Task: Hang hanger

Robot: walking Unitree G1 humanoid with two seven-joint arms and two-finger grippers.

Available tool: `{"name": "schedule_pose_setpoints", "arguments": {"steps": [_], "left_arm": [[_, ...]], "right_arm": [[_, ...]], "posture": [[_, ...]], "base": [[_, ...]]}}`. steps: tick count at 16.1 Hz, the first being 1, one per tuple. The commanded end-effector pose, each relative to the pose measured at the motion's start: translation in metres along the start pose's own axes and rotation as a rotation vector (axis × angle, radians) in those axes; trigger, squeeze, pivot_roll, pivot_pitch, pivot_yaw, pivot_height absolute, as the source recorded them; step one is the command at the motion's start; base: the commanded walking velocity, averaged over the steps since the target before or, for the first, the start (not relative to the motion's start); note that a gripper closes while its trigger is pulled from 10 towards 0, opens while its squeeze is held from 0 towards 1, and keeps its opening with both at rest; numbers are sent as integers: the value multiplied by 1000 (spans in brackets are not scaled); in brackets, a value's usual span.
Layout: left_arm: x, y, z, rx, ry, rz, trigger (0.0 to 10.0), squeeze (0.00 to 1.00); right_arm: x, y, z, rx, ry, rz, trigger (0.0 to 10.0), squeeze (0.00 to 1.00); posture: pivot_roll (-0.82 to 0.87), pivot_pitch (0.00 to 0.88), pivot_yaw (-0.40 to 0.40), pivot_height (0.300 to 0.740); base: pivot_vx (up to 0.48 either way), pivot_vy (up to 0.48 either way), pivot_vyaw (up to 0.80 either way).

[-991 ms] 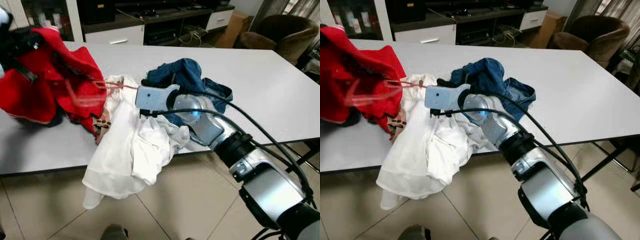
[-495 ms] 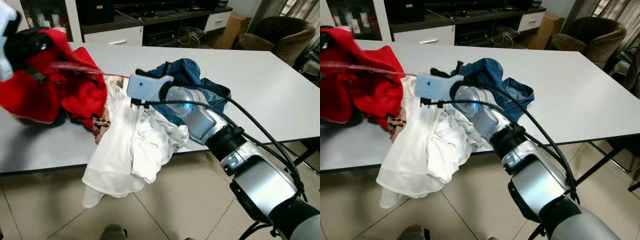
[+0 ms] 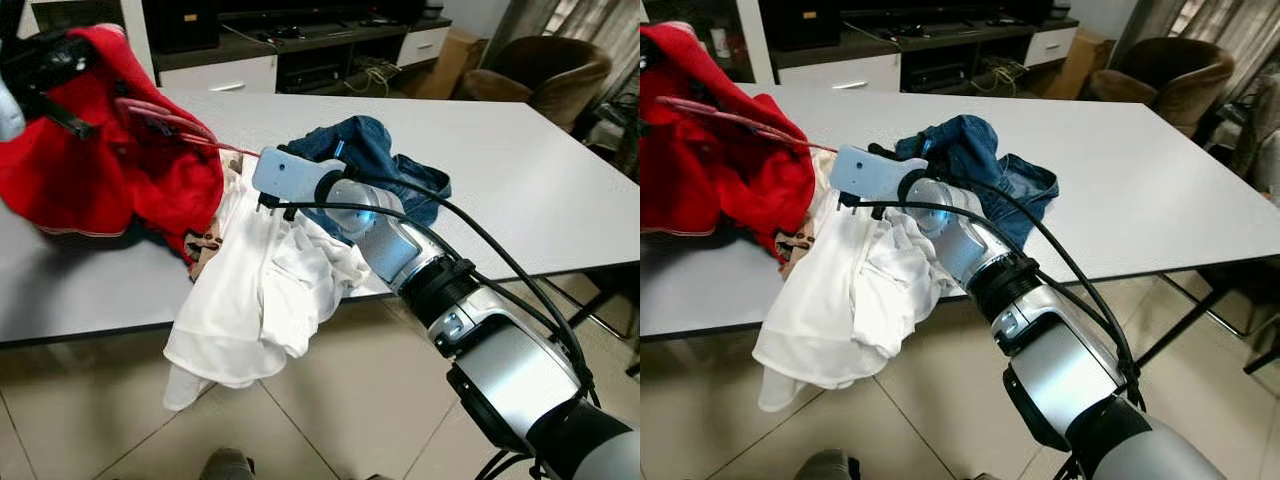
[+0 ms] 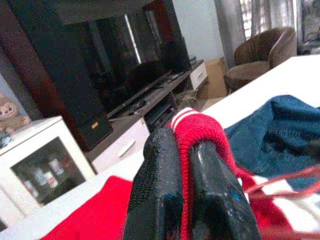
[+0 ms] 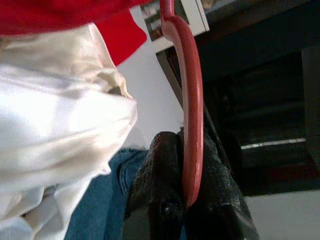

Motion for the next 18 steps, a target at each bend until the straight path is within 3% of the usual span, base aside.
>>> {"name": "schedule_pose_setpoints", "arguments": {"steps": [1, 4, 8, 10, 11, 13, 15, 18], "left_arm": [[-5, -2, -7, 9, 30, -3, 10000, 0], [-4, -10, -10, -1, 60, -14, 10000, 0], [7, -5, -9, -32, 98, 52, 10000, 0], [11, 9, -13, -82, 148, 164, 10000, 0], [12, 12, -12, -86, 150, 172, 10000, 0], [16, 13, 4, -87, 80, 163, 10000, 0], [20, 3, 23, -45, 17, 110, 10000, 0], [14, -3, 32, 37, -2, 84, 10000, 0]], "right_arm": [[-5, -25, -6, 14, 9, -92, 10000, 0], [-8, -37, -10, 6, 26, -122, 10000, 0], [-8, -40, 0, 39, -23, -143, 10000, 0], [-8, -41, -7, 14, -12, -136, 10000, 0], [-8, -40, -10, 9, -5, -131, 10000, 0], [-7, -37, -19, -1, 10, -125, 10000, 0], [-4, -33, -16, 4, -7, -137, 10000, 0], [-2, -35, -10, 6, -32, -168, 10000, 0]], "posture": [[200, 0, -96, 740], [193, 0, -94, 740], [193, 0, -94, 740], [189, 0, -87, 740], [191, 0, -87, 740], [195, 0, -87, 740], [195, 0, -86, 740], [199, 0, -89, 740]], "base": [[0, 0, 0], [0, 0, 0], [0, 0, 0], [0, 0, 0], [0, 0, 0], [0, 0, 0], [0, 0, 0], [0, 0, 0]]}}
Point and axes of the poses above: a point about 5 cm out from each wrist's last joint towards the gripper, its own x axis pointing out of the wrist towards the gripper, its own y axis along the axis of the wrist's last joint, z = x × y, the point moved 1 cm from there along x, pointing out of the wrist towards the gripper, and after that the axes turned 12 degrees about -x, right-handed, at the moved point
